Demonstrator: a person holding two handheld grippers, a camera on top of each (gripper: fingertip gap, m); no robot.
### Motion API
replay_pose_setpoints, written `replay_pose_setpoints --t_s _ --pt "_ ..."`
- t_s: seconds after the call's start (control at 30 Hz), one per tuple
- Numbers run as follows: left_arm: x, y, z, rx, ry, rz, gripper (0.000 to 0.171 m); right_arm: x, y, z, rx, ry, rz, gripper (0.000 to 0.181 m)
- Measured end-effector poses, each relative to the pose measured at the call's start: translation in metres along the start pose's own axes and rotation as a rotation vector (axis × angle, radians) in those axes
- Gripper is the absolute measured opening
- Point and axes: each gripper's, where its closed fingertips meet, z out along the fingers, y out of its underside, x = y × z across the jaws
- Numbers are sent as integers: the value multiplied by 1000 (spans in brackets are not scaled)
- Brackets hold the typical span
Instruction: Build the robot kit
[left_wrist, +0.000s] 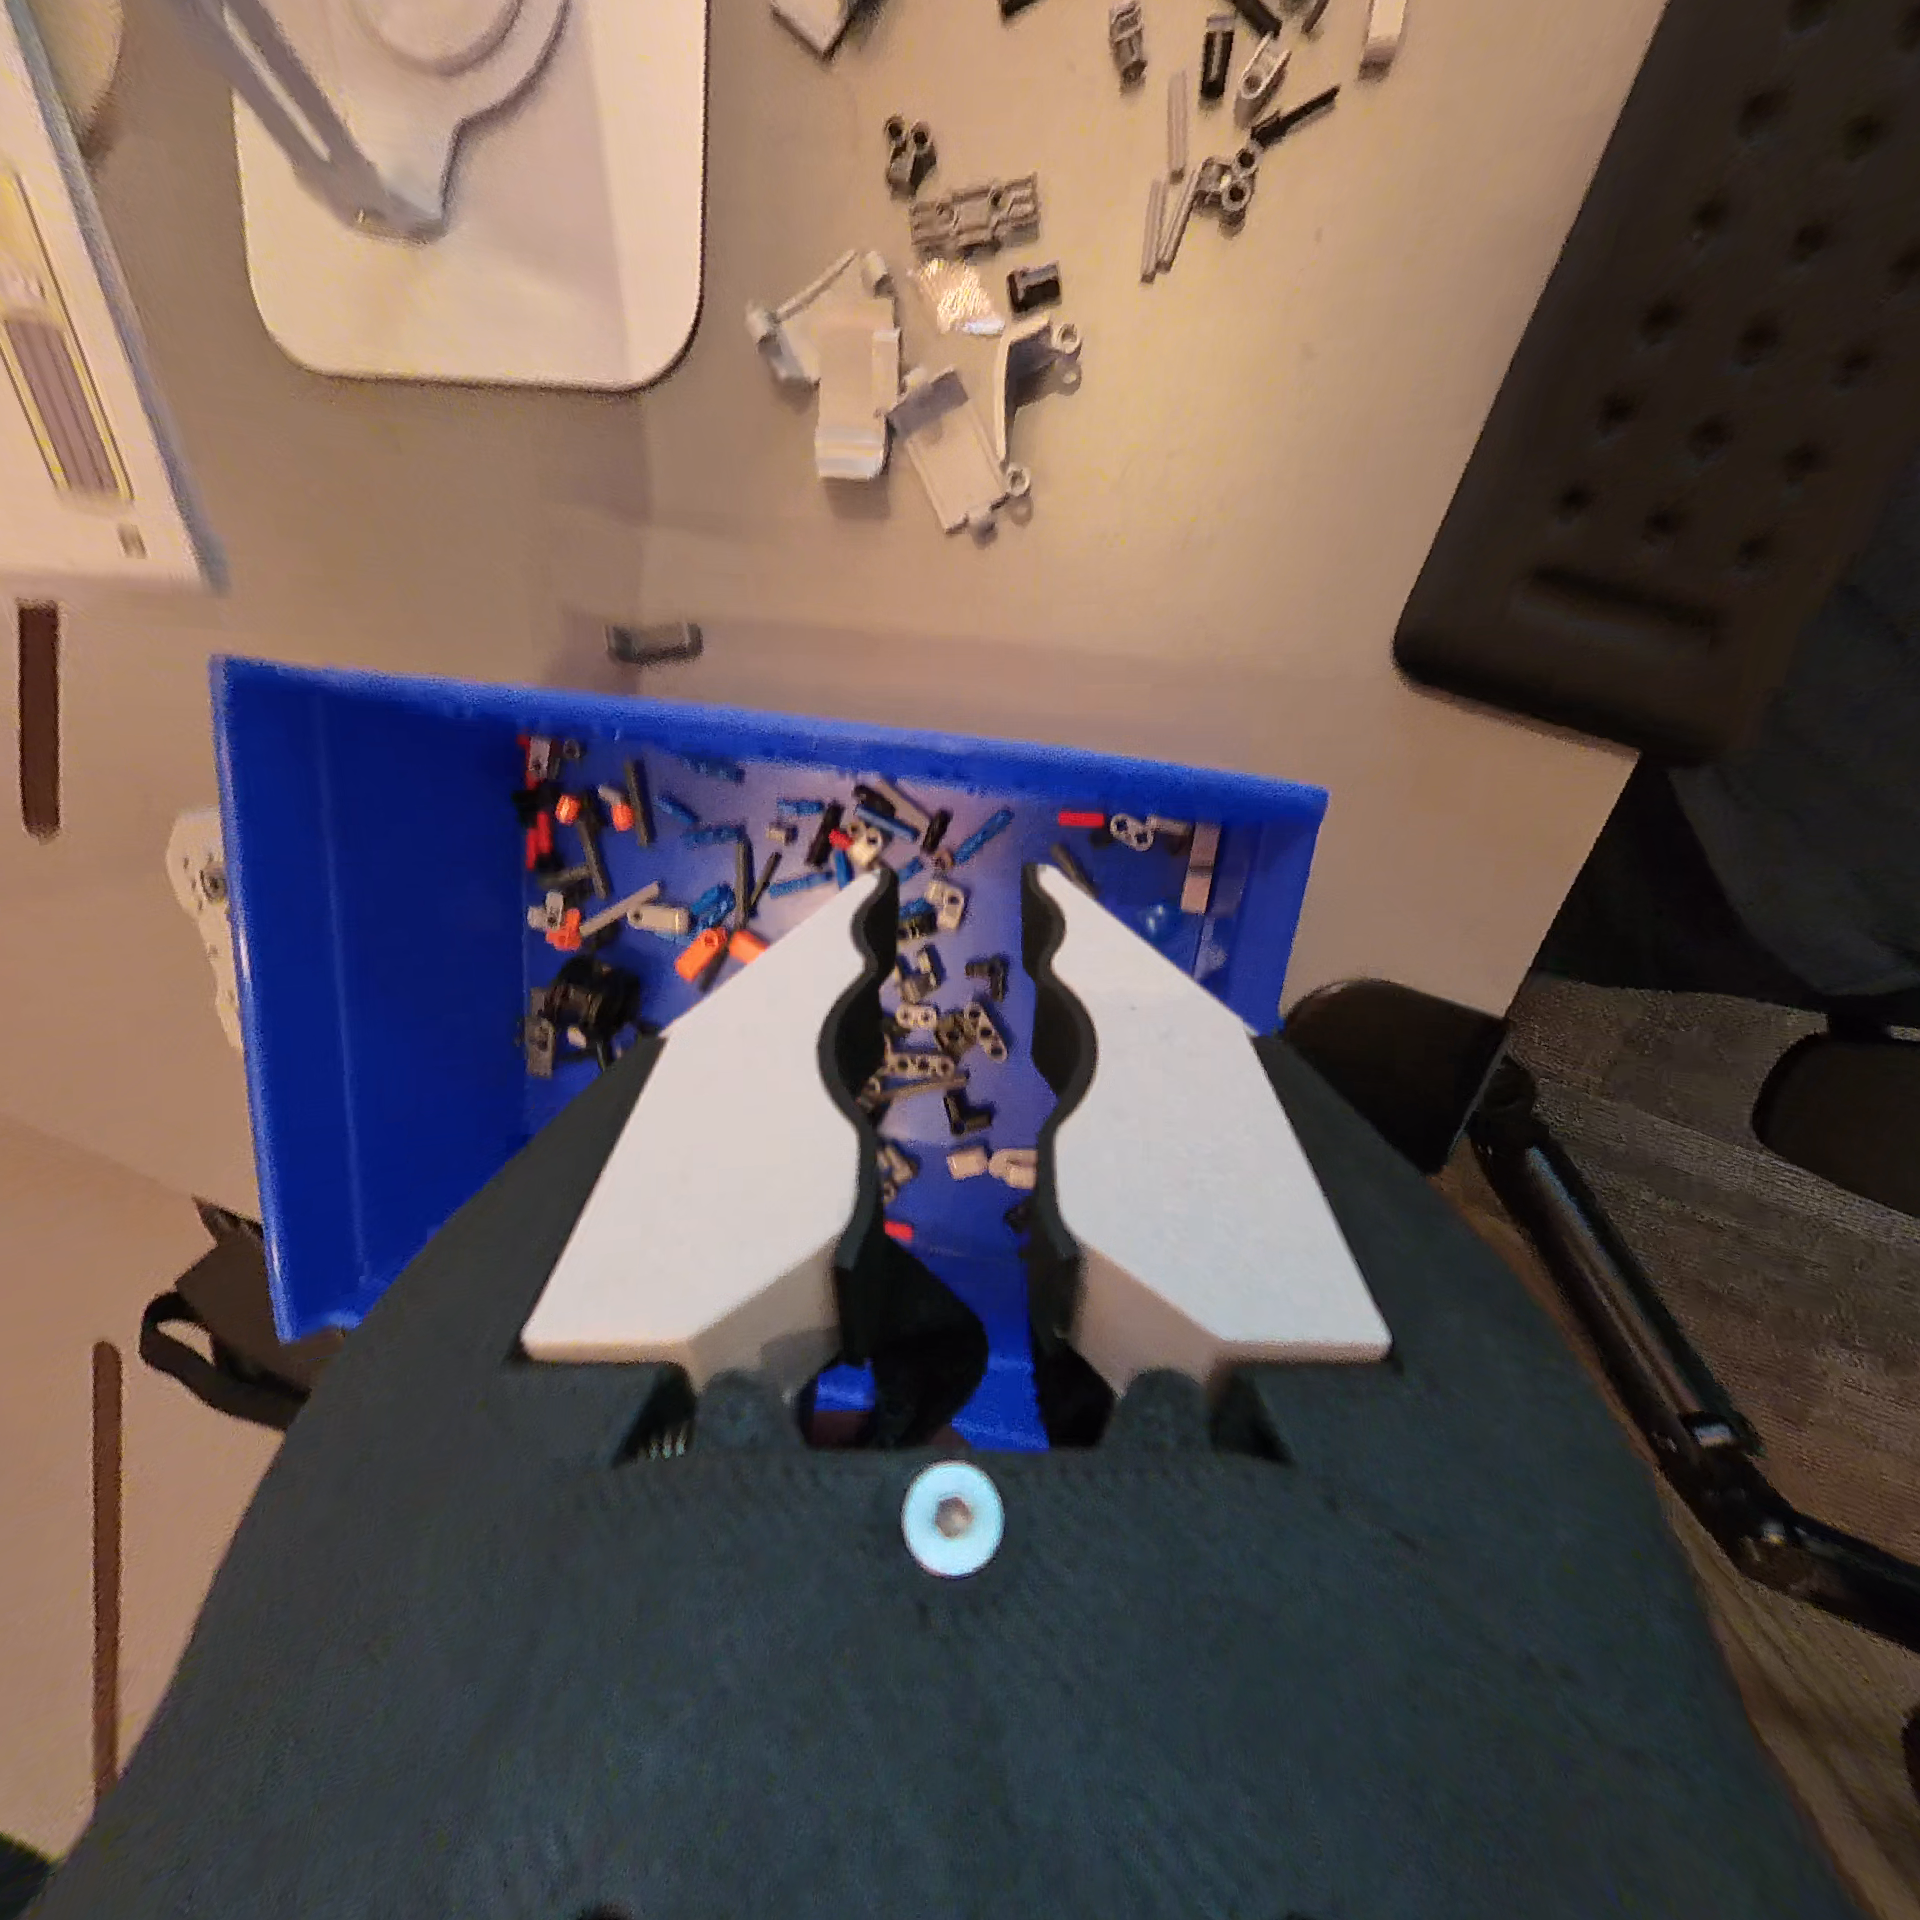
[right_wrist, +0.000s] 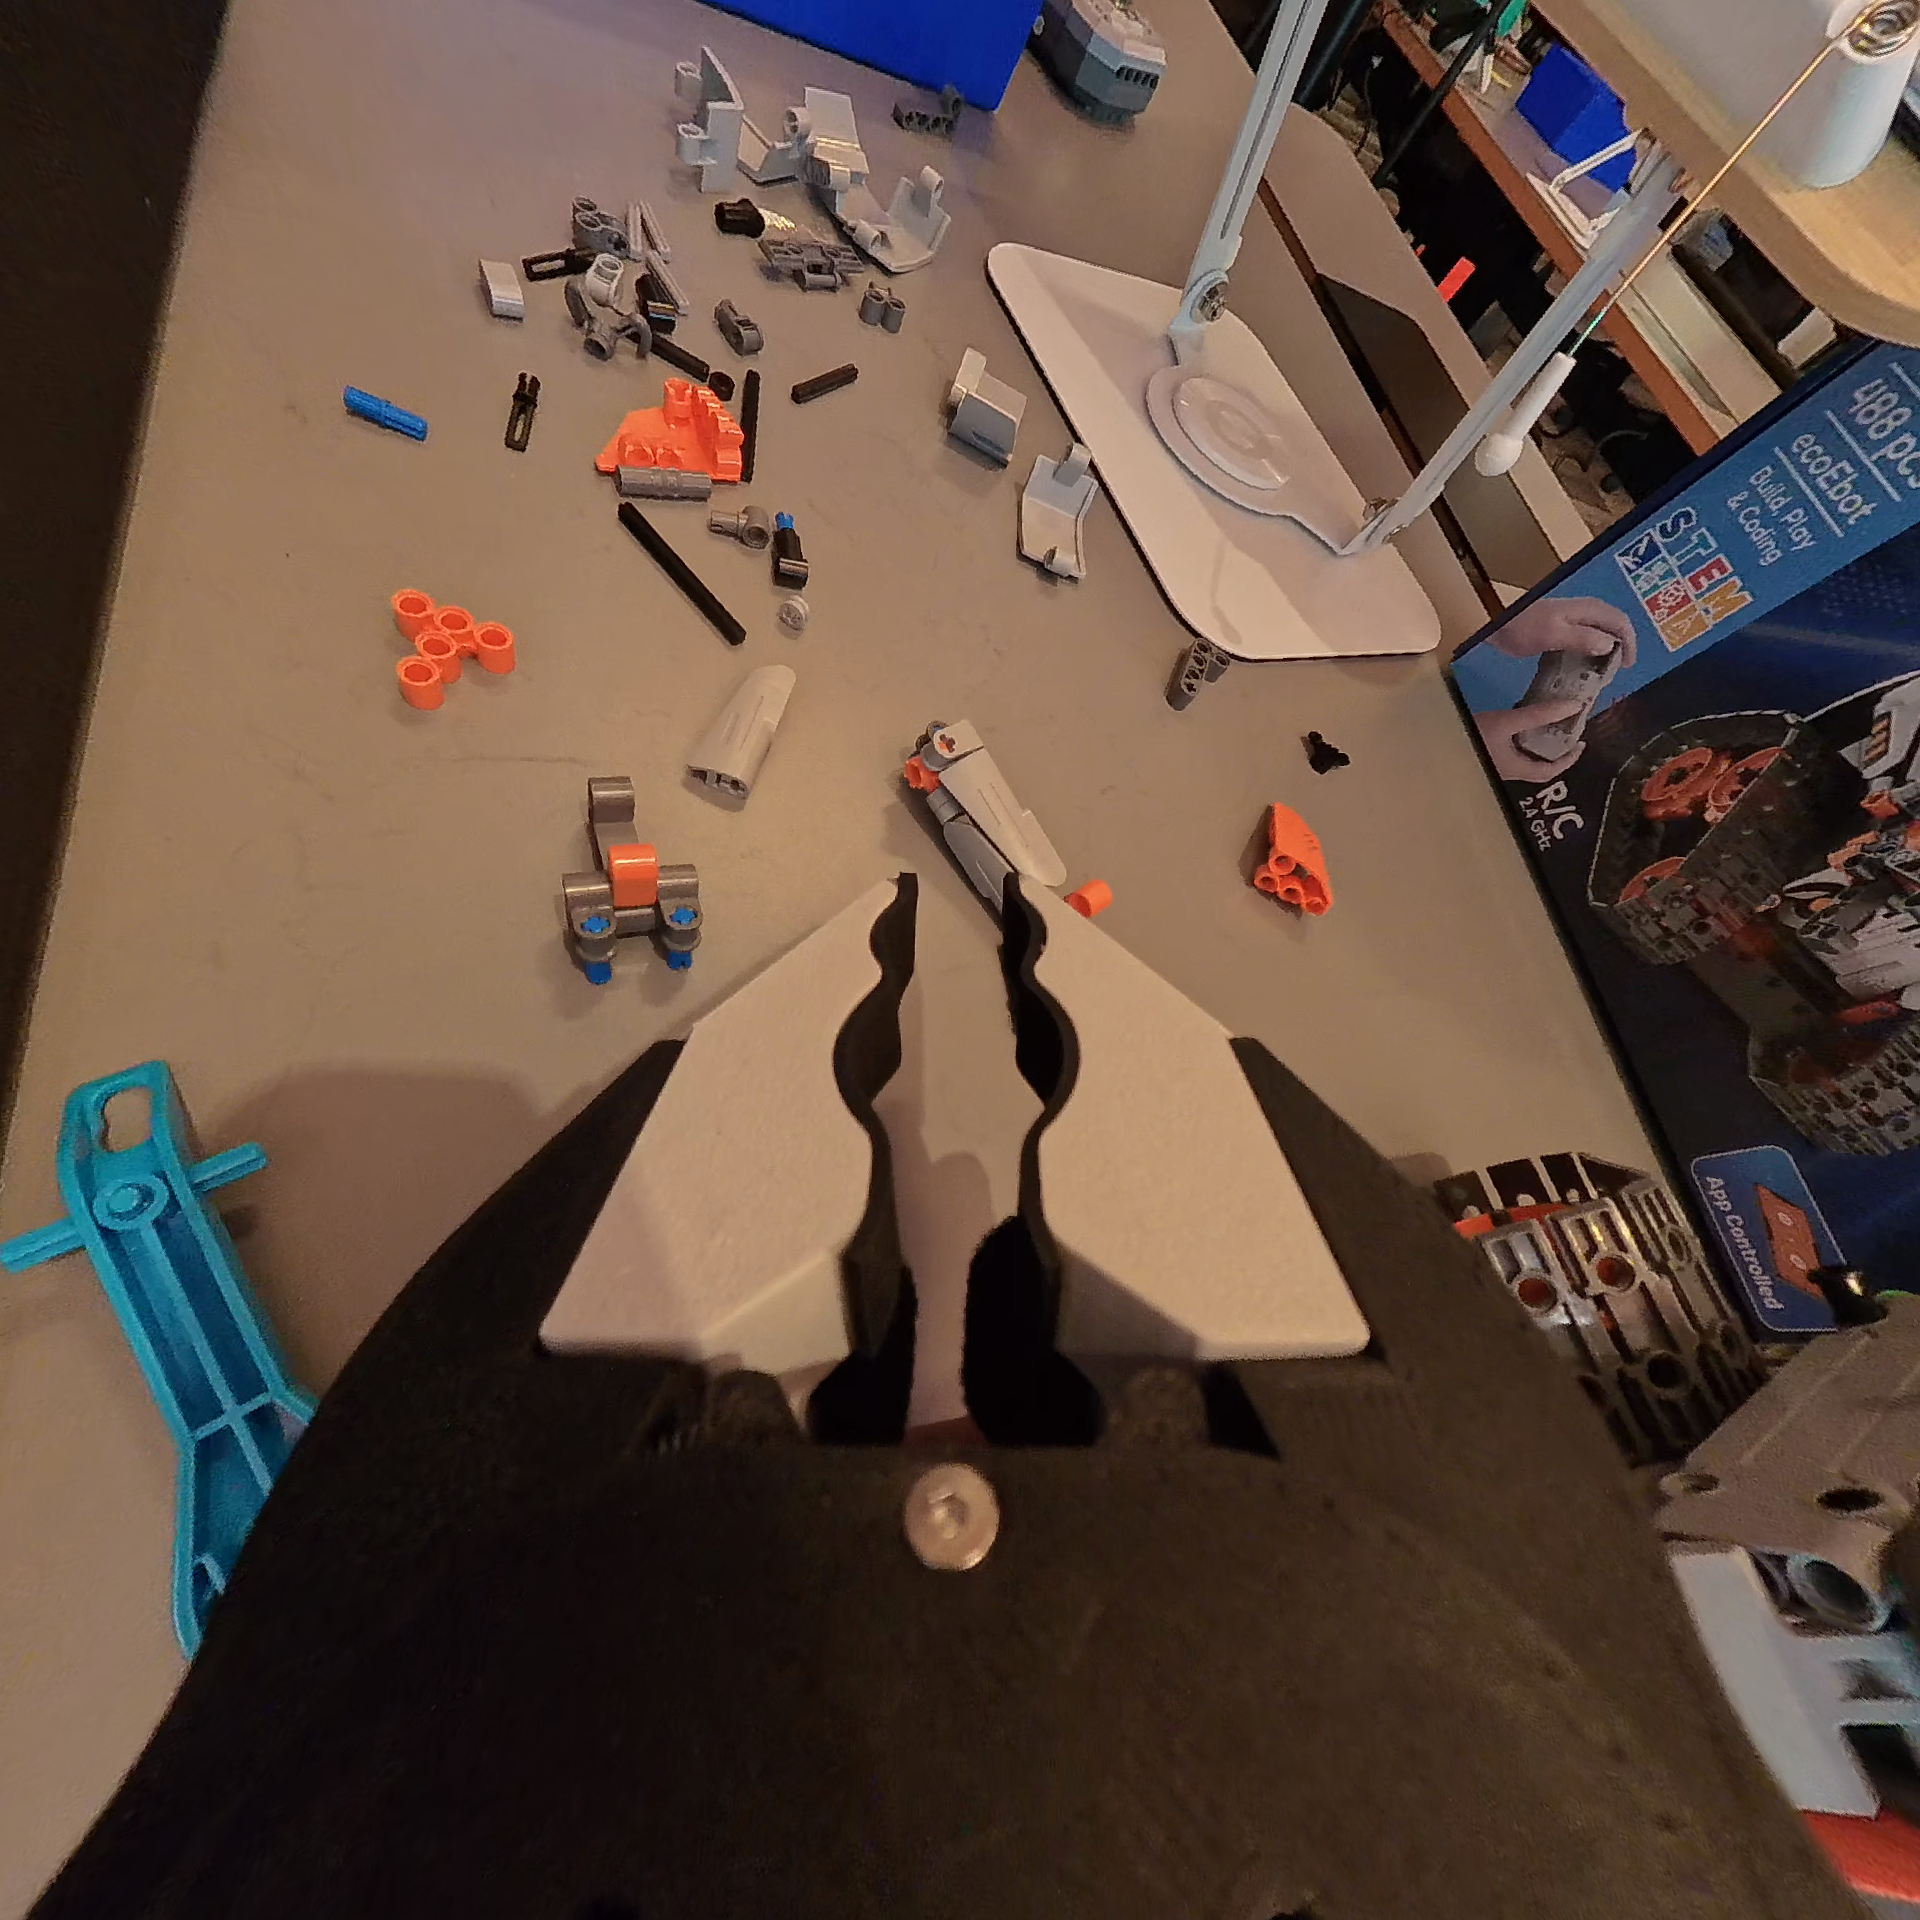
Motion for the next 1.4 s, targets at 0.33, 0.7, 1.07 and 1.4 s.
replay_pose_setpoints --t_s 0.33,0.7,1.07,1.4 --pt "-13 91 10 -234 32 -153 20 5 8 2 -27 18 21 14" --pt "7 132 62 -425 149 -75 19 24 29 5 -85 81 69 13" --pt "30 127 76 -415 236 -71 16 20 32 8 -109 71 47 13" --pt "33 129 84 -396 189 -60 15 17 29 7 -104 66 38 13"
